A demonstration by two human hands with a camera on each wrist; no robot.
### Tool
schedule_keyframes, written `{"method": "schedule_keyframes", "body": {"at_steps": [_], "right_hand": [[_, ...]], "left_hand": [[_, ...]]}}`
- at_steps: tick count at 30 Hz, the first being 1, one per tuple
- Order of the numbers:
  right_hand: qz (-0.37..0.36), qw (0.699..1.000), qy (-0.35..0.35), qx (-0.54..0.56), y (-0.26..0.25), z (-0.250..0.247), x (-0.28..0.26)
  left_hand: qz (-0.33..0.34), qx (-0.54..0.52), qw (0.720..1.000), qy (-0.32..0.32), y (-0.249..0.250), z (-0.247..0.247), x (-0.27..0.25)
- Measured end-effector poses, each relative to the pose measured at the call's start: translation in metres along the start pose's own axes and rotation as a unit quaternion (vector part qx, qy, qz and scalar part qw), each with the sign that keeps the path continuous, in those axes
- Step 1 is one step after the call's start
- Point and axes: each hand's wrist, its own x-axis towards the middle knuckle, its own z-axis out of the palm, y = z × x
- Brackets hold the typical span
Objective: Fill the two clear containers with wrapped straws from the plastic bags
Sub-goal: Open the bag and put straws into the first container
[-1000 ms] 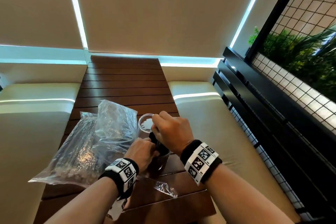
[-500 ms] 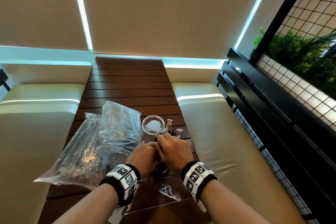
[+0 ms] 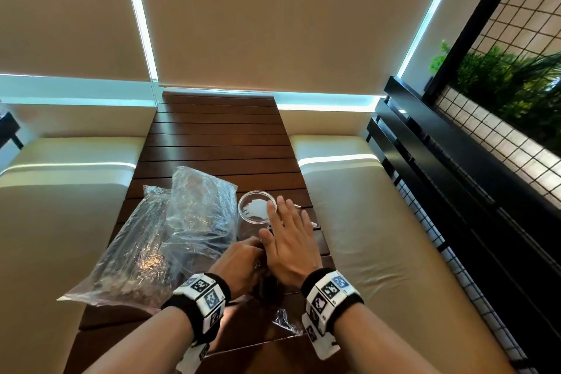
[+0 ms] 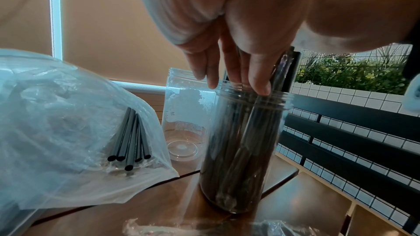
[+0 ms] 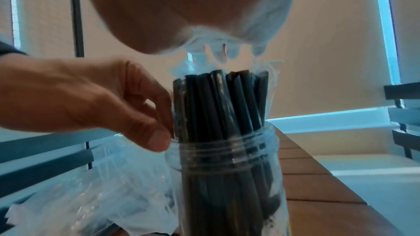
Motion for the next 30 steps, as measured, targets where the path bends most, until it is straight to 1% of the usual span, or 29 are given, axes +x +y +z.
{"method": "schedule_keyframes", "body": {"at_steps": [2,5,6,7,9,10,12,14,15,17,19,20,21,23,26,28,30], "right_hand": [[0.000,0.999,-0.039,-0.028,0.001,0.007,0.000],[-0.008,0.997,-0.069,-0.031,0.002,0.007,0.003],[-0.009,0.997,-0.069,-0.025,0.002,0.004,0.005],[-0.003,0.999,-0.050,-0.015,0.002,0.001,0.007],[0.040,0.999,-0.001,0.008,0.000,-0.003,0.011],[0.071,0.997,0.004,0.015,-0.001,-0.001,0.014],[0.120,0.993,-0.011,0.018,-0.005,0.007,0.015],[0.133,0.991,-0.012,0.012,-0.006,0.012,0.016],[0.132,0.991,-0.014,0.009,-0.006,0.013,0.017],[0.131,0.991,-0.030,0.008,-0.004,0.011,0.019],[0.132,0.990,-0.048,0.020,-0.005,0.007,0.023],[0.135,0.989,-0.051,0.029,-0.006,0.006,0.024],[0.136,0.989,-0.046,0.032,-0.007,0.006,0.023],[0.128,0.991,-0.027,0.015,-0.008,0.011,0.021],[0.104,0.995,-0.002,-0.010,-0.005,0.017,0.022],[0.093,0.996,0.002,-0.012,-0.003,0.015,0.021],[0.090,0.996,-0.020,-0.011,-0.002,0.011,0.019]], "left_hand": [[0.004,-0.004,1.000,0.006,-0.002,0.004,0.000],[0.004,-0.016,1.000,0.018,-0.001,0.006,-0.004],[0.007,-0.024,1.000,0.019,-0.002,0.005,-0.005],[0.008,-0.030,0.999,0.014,-0.002,0.005,-0.005],[0.004,-0.020,1.000,0.003,-0.005,0.005,-0.005],[0.002,-0.012,1.000,0.001,-0.006,0.005,-0.004],[-0.002,-0.010,1.000,-0.003,-0.005,0.005,-0.003],[-0.010,-0.011,1.000,0.013,-0.002,0.006,-0.005],[-0.019,-0.008,0.999,0.033,0.000,0.006,-0.005],[-0.064,-0.011,0.996,0.066,0.003,0.009,-0.007],[-0.122,-0.054,0.987,0.094,0.007,0.011,-0.005],[-0.141,-0.073,0.982,0.100,0.007,0.011,-0.003],[-0.148,-0.081,0.981,0.099,0.007,0.012,0.000],[-0.146,-0.065,0.983,0.088,0.005,0.014,0.005],[-0.150,-0.050,0.985,0.074,0.004,0.013,0.009],[-0.144,-0.043,0.988,0.044,0.008,0.009,0.007],[-0.139,-0.006,0.990,0.005,0.006,-0.003,0.001]]}}
